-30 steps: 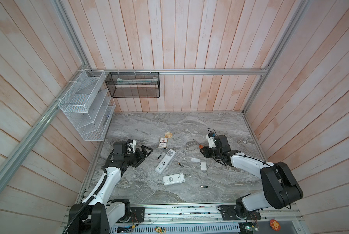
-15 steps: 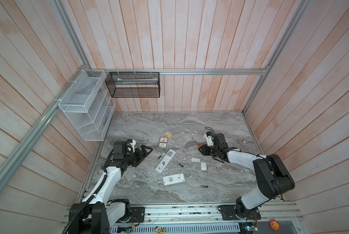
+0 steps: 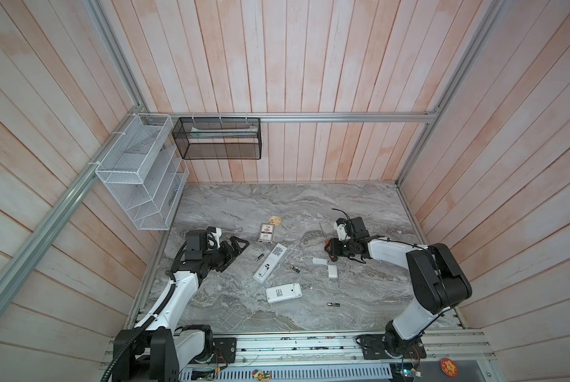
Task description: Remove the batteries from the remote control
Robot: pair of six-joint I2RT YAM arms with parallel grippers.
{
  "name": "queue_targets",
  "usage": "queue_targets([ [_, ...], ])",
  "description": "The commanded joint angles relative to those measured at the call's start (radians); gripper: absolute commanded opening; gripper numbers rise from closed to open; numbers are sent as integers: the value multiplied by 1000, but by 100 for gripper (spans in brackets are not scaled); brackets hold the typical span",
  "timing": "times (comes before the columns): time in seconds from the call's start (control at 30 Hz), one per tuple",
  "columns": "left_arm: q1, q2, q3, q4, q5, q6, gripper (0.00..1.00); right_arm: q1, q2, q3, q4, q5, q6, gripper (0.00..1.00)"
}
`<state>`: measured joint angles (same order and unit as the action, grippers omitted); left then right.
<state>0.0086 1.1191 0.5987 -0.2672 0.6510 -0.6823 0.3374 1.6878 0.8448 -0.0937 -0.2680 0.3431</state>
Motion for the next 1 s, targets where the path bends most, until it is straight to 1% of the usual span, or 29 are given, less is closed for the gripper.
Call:
queue_targets([
  [0.0,8,-8,-29,34,-6,-15,100,-10,26,17,-107,13,-19,47],
  [0.13,7,10,-30,53,2,-25,100,-18,9,32,-125,9,-22,51],
  [0.33,8,31,-8,64,-5,-20,100,-29,-26,64,-150,12,-26,59],
  [0.5,7,26,-4,56,-17,-10,100,-38,-35,112,-168,13,-27,64],
  [0.63,8,12,-1,42,-33,4,100,-43,-40,155,-189,15,-35,66],
  [0.77,8,3,45,-15,-63,62,100,-64,-67,191,-177,13,-37,67],
  [0.97,8,-23,89,-39,-121,115,100,-108,-127,222,-76,10,-71,68],
])
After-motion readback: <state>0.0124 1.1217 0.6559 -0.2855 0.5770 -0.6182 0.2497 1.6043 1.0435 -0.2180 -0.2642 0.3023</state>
